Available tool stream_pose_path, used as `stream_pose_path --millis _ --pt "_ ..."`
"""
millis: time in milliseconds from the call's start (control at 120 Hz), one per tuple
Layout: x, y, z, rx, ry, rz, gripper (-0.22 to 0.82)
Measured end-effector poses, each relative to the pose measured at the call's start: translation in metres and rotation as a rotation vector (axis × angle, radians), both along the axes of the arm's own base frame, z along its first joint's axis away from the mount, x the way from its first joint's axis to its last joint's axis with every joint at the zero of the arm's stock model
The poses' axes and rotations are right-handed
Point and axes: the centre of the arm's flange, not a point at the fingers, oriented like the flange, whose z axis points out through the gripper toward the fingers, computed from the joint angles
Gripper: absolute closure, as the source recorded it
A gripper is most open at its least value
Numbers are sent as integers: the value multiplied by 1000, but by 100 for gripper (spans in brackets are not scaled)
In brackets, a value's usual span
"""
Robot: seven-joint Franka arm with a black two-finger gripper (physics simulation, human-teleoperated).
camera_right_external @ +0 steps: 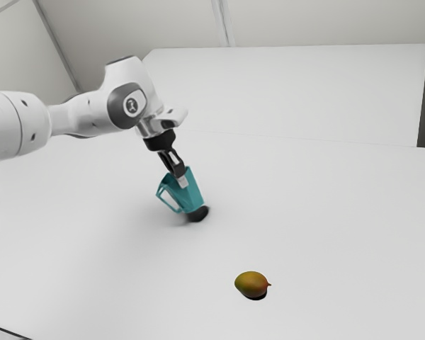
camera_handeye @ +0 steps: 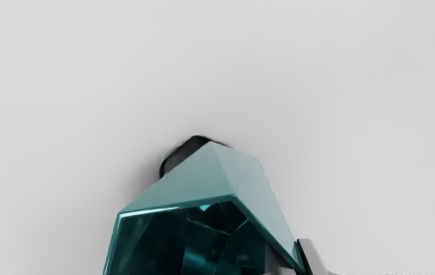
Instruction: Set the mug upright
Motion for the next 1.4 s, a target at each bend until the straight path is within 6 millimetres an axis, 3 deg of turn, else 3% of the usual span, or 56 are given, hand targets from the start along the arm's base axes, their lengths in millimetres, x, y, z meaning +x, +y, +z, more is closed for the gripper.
stream_pose_path --millis 225,592,858,1067,1092,1233,1400 --pt "-34 -24 -7 129 -50 53 79" --pt "-66 -46 -18 204 -67 183 79" --pt "-73 -56 -31 226 -56 245 79" --pt "-74 -50 -36 238 -57 301 78" --pt "-74 -50 -37 239 -57 307 76" --pt "-73 -44 -33 235 -61 342 44" --pt "-75 -36 7 245 -128 384 20"
